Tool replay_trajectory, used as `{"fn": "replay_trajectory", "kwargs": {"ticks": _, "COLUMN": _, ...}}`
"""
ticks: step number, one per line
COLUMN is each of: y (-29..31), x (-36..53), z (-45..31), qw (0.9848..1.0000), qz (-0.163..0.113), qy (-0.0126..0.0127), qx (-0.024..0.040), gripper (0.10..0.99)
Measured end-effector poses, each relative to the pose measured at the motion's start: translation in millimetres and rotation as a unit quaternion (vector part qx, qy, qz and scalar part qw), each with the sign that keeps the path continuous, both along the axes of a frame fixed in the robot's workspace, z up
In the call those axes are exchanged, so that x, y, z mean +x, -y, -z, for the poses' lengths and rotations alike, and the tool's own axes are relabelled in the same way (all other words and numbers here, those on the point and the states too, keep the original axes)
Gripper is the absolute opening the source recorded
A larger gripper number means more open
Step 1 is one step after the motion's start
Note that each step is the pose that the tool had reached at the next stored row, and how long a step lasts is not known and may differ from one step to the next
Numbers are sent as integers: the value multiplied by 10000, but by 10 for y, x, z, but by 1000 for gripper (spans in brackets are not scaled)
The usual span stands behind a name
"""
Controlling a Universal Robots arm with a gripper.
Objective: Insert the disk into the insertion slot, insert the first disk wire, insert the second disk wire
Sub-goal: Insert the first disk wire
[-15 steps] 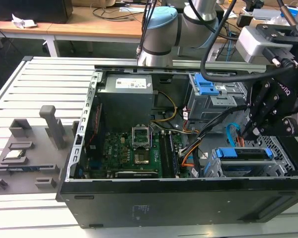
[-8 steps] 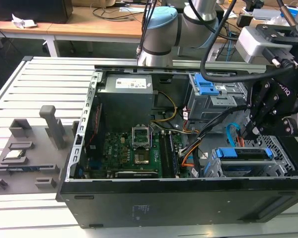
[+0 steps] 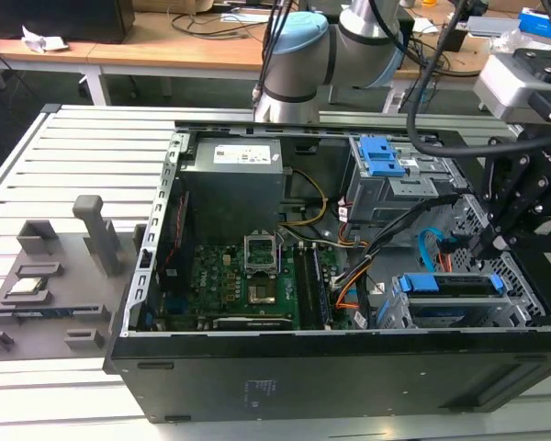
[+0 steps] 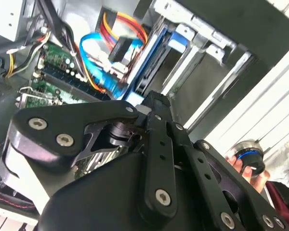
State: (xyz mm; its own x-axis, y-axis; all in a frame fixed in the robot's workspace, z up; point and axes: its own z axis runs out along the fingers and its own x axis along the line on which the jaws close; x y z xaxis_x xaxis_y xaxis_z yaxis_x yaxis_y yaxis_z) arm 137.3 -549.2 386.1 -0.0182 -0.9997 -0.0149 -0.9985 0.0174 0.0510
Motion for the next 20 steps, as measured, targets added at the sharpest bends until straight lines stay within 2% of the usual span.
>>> {"fn": "replay_trajectory", "kwargs": {"ticks": 2, "y": -41, "x": 62, "z": 17, "qw": 10000, "qz": 0, "qy": -11, "qx": -4, "gripper": 106}}
{"fn": "replay_trajectory", "kwargs": {"ticks": 5, "y": -160, "x": 93, "z": 56, "qw": 10000, "qz": 0, "qy": -17, "qx": -14, "gripper": 106}}
{"fn": "replay_trajectory", "kwargs": {"ticks": 7, "y": -288, "x": 104, "z": 101, "qw": 10000, "qz": 0, "qy": -19, "qx": -20, "gripper": 106}}
{"fn": "replay_trajectory", "kwargs": {"ticks": 9, "y": -347, "x": 109, "z": 148, "qw": 10000, "qz": 0, "qy": -20, "qx": -20, "gripper": 106}}
{"fn": "replay_trajectory", "kwargs": {"ticks": 15, "y": -396, "x": 115, "z": 192, "qw": 10000, "qz": 0, "qy": -21, "qx": -20, "gripper": 106}}
{"fn": "replay_trajectory", "kwargs": {"ticks": 20, "y": -398, "x": 115, "z": 192, "qw": 10000, "qz": 0, "qy": -21, "qx": -21, "gripper": 106}}
